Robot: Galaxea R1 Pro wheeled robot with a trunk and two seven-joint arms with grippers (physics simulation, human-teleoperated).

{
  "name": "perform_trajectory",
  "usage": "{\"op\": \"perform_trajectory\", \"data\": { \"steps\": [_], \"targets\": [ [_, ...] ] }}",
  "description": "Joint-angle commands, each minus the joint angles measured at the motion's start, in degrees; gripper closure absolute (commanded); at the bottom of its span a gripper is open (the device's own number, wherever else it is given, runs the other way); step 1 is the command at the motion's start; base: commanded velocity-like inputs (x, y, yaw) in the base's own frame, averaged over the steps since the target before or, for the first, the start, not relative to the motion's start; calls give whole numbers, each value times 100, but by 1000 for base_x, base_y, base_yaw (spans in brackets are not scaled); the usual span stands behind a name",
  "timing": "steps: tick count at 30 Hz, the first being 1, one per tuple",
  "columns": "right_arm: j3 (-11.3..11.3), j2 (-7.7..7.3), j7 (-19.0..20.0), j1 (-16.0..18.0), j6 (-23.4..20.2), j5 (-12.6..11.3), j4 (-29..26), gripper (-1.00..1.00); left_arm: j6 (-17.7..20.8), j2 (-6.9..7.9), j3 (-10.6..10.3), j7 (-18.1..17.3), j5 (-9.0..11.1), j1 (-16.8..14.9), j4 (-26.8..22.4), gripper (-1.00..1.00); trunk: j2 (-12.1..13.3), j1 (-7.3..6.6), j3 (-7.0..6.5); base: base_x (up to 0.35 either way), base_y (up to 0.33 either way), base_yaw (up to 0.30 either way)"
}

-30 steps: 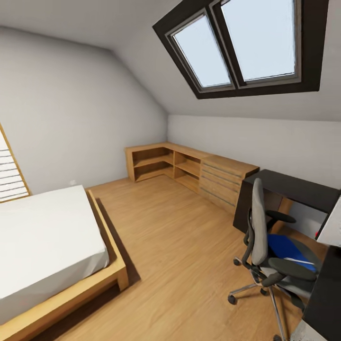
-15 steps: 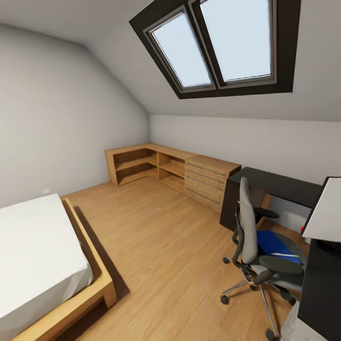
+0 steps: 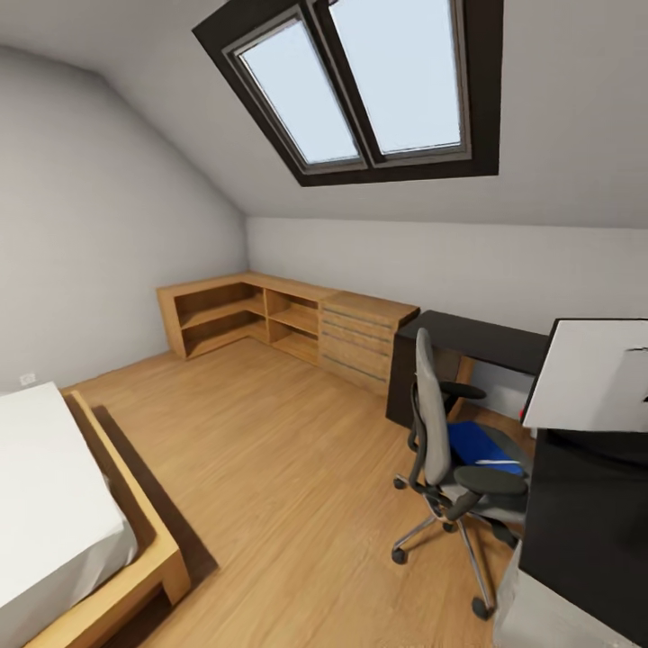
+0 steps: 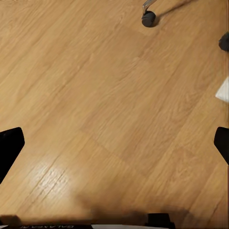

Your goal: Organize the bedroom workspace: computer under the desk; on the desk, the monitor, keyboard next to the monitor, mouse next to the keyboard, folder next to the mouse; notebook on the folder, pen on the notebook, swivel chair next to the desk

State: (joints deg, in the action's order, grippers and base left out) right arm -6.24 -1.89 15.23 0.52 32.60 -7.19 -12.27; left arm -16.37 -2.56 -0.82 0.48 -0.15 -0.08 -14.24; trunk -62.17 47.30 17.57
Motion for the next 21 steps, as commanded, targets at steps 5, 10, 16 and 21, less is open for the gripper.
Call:
{"op": "perform_trajectory", "data": {
  "steps": [5, 10, 16, 21],
  "targets": [
    [-18, -3, 56, 9, -10, -49, 5, -100, -15, -13, -14, -3, -11, -1, 6, -100, -6, 1, 7, 0, 0, -264],
    [-18, -4, 51, 16, -37, -45, 5, -100, -21, -9, -15, -9, -16, -1, 12, -100, -6, 1, 7, 0, 0, -264],
    [-18, -3, 19, 18, -134, 147, 9, -100, -24, -2, -14, -12, -19, -1, 17, -100, -6, 1, 11, 0, 0, -264],
    [-18, 2, 10, 18, -140, 233, 13, -100, -24, 1, -7, -12, -20, -1, 17, -100, -6, 1, 24, 13, 1, -189]
  ]
}}
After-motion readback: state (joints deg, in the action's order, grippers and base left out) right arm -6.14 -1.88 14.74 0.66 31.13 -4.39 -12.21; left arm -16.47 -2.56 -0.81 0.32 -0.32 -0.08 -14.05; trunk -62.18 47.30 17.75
